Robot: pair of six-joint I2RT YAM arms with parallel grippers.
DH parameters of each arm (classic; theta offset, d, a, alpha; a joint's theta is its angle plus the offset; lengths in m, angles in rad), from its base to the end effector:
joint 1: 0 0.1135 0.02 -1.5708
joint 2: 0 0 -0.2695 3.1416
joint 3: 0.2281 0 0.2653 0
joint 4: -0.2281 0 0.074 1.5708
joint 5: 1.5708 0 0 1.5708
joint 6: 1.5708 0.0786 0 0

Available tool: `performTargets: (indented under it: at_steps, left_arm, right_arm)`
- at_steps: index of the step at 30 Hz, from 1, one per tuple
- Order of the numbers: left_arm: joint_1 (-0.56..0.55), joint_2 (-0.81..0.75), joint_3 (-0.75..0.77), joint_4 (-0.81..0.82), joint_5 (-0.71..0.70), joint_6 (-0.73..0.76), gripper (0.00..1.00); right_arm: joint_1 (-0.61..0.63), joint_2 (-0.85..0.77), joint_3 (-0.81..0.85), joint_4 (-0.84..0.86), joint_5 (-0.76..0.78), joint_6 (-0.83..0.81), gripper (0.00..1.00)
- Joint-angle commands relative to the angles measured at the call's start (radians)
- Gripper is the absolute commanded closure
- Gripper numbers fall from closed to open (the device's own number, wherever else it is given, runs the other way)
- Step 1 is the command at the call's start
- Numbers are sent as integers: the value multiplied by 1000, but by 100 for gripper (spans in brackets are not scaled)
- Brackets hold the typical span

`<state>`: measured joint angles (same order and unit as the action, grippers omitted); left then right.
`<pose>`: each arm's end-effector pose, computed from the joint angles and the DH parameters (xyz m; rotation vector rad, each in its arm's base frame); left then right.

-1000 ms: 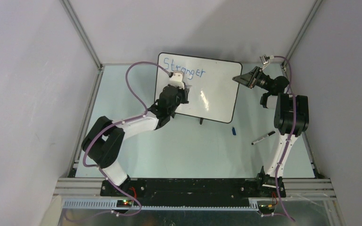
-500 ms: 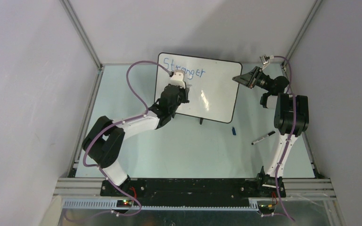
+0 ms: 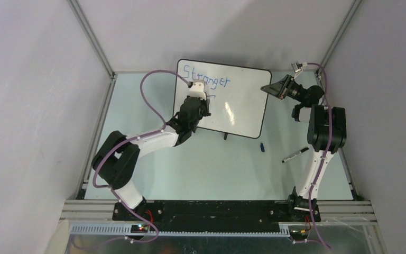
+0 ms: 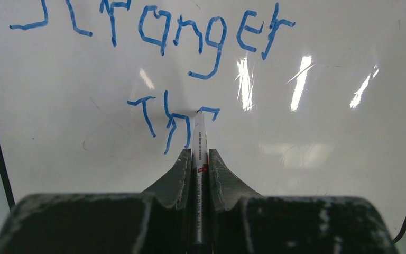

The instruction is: Write a sentence on the whiteboard

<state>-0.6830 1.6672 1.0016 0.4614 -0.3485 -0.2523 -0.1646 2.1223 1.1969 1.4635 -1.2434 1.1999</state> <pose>0.3513 -0.2512 0.2394 0.1296 1.7725 -0.3692 0.4559 -0.0003 0.2236 -0.3429 1.5446 1.4682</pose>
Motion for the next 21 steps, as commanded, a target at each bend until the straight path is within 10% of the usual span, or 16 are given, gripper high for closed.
performTargets:
  at_steps: [1,21]
  left_arm:
    - [0,-39,-28,5,-20,-11,100]
    - [-13,-40,-60,43,70,-13,100]
  right_arm:
    - [5,-75,6,41,2,54,100]
    - [4,-75,7,42,1,56,100]
